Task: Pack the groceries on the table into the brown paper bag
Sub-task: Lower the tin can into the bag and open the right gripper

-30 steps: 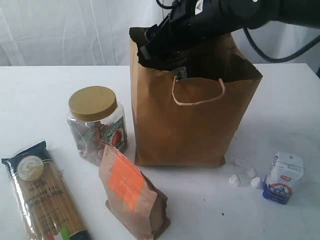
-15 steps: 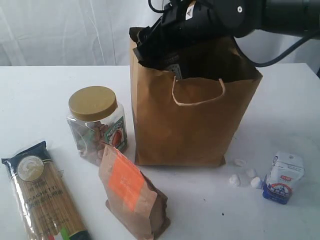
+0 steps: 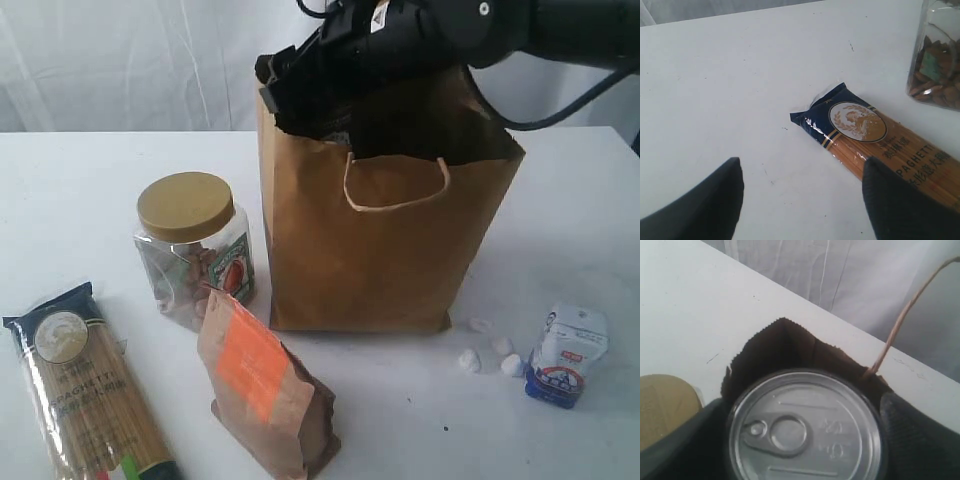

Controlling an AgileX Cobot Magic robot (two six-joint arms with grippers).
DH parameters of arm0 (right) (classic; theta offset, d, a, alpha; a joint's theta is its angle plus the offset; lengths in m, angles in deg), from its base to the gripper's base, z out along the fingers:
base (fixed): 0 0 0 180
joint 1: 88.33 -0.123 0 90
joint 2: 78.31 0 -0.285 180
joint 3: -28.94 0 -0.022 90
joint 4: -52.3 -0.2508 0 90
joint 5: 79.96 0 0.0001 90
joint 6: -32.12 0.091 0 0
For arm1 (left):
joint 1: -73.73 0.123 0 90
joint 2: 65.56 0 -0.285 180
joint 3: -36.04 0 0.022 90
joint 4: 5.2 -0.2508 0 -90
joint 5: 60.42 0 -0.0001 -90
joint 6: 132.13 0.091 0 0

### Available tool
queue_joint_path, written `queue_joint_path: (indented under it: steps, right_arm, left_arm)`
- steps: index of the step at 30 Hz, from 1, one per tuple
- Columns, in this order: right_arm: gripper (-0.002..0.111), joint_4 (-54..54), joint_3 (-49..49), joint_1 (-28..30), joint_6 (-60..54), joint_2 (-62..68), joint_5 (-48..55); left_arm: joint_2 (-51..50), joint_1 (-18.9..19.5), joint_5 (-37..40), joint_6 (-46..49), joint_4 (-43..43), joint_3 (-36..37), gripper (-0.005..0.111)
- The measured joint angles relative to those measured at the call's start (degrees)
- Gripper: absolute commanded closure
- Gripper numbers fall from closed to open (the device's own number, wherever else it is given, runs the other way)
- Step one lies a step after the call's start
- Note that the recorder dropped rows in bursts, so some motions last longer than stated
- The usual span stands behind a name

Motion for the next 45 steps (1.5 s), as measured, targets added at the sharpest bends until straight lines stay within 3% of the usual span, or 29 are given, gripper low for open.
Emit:
queue_joint_path:
  steps: [13,24,27,33,45]
  right_arm:
    - [0.108,-1.61,-7.73,0.00,0.12,-4.62,-2.62]
    - [0.108,-1.80,-8.73,0.00,-0.37,-4.26,-3.29]
    - [0.096,-1.89,-8.73,0.00,-0.37,-4.26,-3.29]
    - [0.052,-1.89,-8.73,0.00,0.33,-4.26,-3.18]
    - [0.040,-2.31,-8.73,0.00,3.96,-4.17,-0.29]
  left_arm:
    - [0.00,0.00,0.00,0.00,0.00,0.00,0.037]
    - [0.00,0.00,0.00,0.00,0.00,0.00,0.037]
    - [0.00,0.00,0.00,0.00,0.00,0.00,0.037]
    - [0.00,0.00,0.00,0.00,0.00,0.00,0.037]
    - [0.00,0.00,0.00,0.00,0.00,0.00,0.037]
